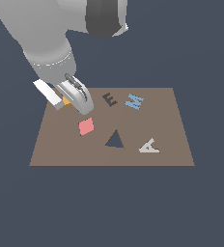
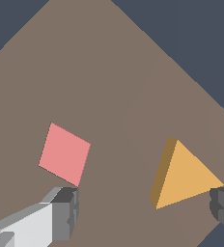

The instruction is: Insert a designated object into the corresponding slot on a board.

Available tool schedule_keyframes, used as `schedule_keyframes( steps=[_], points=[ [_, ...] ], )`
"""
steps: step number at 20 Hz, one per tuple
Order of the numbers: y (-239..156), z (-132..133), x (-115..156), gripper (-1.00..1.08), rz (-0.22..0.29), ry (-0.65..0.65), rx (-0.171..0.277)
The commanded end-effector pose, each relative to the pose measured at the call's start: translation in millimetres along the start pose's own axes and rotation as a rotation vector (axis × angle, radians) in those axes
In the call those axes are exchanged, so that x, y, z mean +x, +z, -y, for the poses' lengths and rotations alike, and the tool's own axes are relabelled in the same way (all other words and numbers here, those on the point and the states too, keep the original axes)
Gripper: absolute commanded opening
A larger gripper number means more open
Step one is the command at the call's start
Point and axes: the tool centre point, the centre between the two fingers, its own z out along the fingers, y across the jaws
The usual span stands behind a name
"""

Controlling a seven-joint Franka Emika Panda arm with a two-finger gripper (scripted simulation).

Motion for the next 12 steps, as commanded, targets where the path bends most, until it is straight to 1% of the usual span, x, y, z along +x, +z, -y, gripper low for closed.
schedule_keyframes(
  steps=[1, 7, 12],
  points=[
    [10, -17, 0, 1.00, 0.001, 0.092, -0.001],
    [28, -45, -4, 1.00, 0.005, 0.243, -0.002],
    [35, -55, -7, 1.00, 0.007, 0.301, -0.002]
  ],
)
